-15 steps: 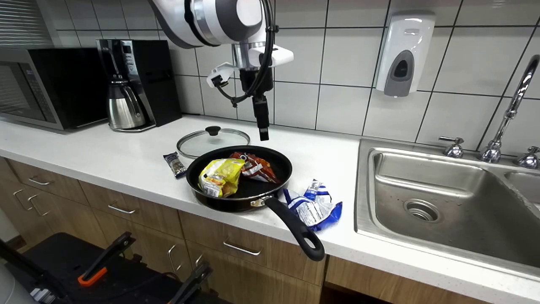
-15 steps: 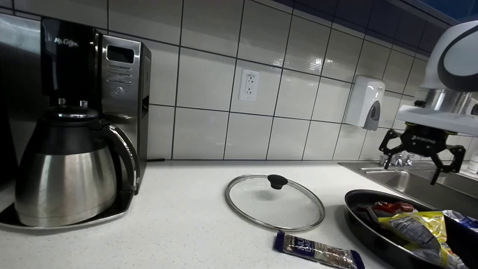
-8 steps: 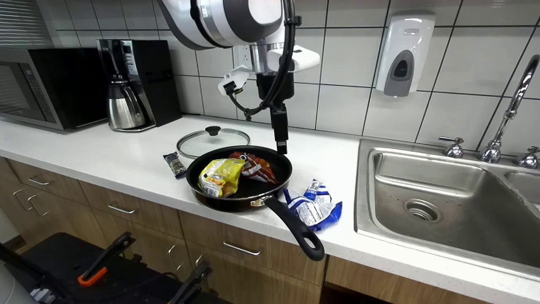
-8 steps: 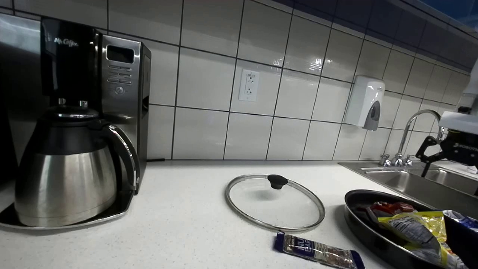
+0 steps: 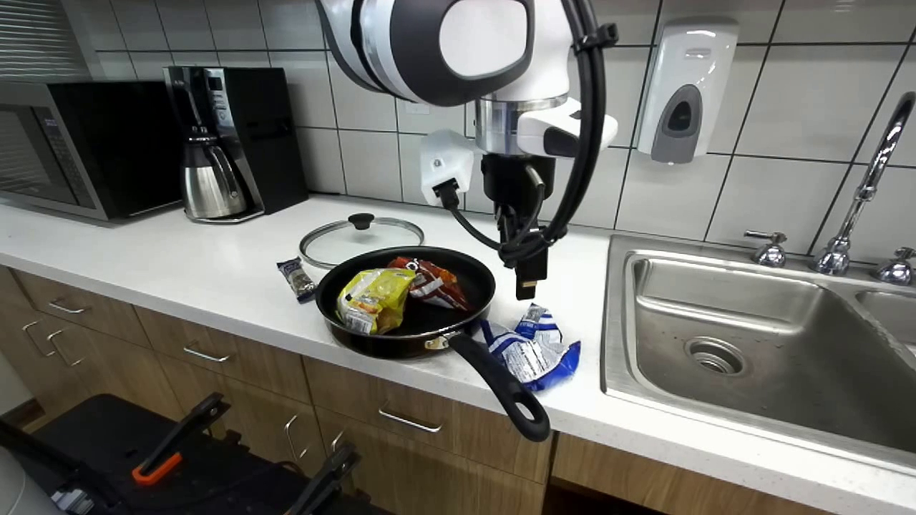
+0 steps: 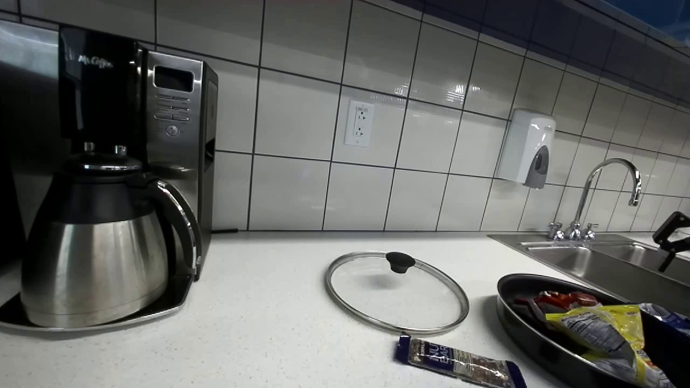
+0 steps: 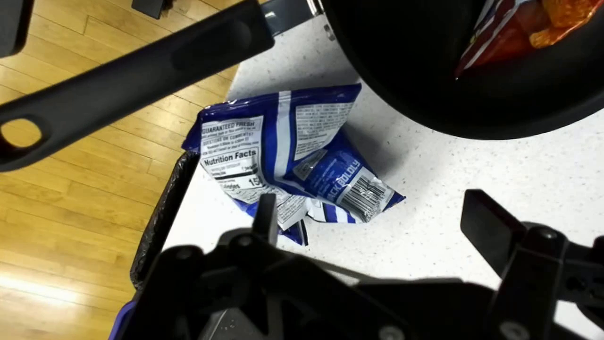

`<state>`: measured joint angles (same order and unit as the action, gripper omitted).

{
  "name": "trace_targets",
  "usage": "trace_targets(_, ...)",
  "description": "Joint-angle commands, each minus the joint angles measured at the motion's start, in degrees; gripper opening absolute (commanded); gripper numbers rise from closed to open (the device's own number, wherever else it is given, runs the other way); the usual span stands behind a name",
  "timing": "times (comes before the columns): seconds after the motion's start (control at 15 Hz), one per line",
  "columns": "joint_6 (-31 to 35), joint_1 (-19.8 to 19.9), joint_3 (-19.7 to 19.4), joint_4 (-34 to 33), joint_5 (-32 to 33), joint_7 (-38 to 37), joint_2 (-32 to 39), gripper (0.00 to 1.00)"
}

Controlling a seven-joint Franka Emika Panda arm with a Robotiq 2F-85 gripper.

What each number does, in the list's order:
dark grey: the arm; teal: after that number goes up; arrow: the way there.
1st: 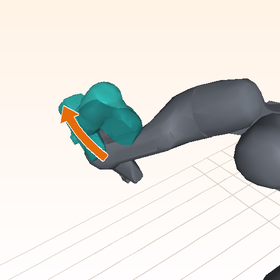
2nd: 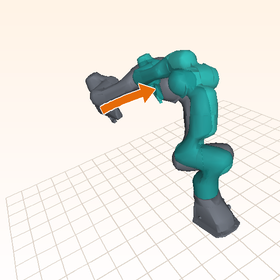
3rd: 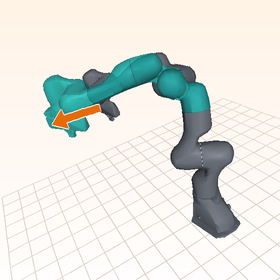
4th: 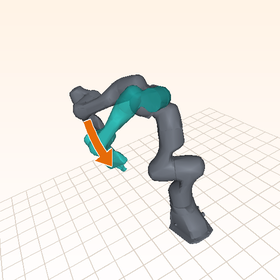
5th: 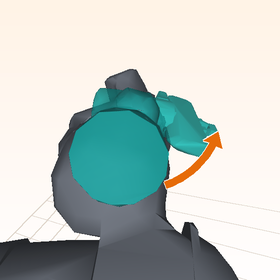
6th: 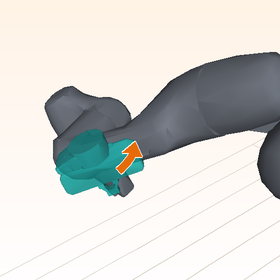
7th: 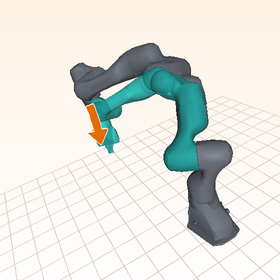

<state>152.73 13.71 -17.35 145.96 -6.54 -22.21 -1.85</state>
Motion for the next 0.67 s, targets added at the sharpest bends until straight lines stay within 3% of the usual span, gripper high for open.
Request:
trace_targets(0.0, -1.02, 1.2, -0.69, -0.57, -9.68, 15.11, 0.63, 1.0)
trace_targets(0.27, -2.27, 2.05, -1.33, -1.85, -15.95, 24.78, 3.07, 1.0)
trace_targets(0.4, -0.37, 1.89, -0.75, -0.3, -13.89, 21.6, 2.28, 1.0)
trace_targets(0.6, -0.38, 2.31, -0.77, -0.48, -13.86, 22.7, 3.11, 1.0)
